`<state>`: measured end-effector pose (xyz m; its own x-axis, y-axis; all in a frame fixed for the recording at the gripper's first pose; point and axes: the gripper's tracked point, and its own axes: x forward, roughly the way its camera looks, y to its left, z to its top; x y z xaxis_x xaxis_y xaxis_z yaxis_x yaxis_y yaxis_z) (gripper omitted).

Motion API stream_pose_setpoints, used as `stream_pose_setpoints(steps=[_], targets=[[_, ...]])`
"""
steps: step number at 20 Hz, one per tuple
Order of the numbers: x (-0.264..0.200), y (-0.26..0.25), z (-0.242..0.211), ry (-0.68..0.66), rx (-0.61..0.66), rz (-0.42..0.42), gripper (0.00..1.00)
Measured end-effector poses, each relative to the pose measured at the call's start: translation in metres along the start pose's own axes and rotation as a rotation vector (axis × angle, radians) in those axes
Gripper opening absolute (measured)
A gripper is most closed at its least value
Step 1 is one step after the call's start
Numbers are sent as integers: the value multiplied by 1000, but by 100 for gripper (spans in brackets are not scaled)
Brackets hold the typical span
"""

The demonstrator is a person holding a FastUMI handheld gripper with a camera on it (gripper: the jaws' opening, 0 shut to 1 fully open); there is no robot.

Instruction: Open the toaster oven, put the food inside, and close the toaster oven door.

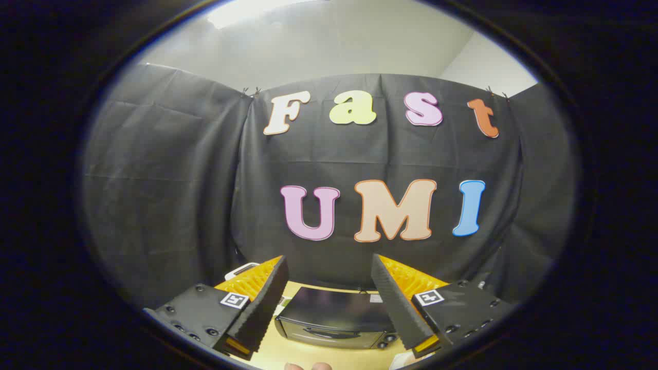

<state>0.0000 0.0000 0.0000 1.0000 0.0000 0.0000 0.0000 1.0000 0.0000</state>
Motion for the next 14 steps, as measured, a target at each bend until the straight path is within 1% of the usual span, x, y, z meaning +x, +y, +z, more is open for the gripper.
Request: stream_pose_setpoints(steps=[7, 14], targets=[[13, -4, 0, -10, 16, -47, 100], [18, 5, -7, -15, 34, -45, 100]])
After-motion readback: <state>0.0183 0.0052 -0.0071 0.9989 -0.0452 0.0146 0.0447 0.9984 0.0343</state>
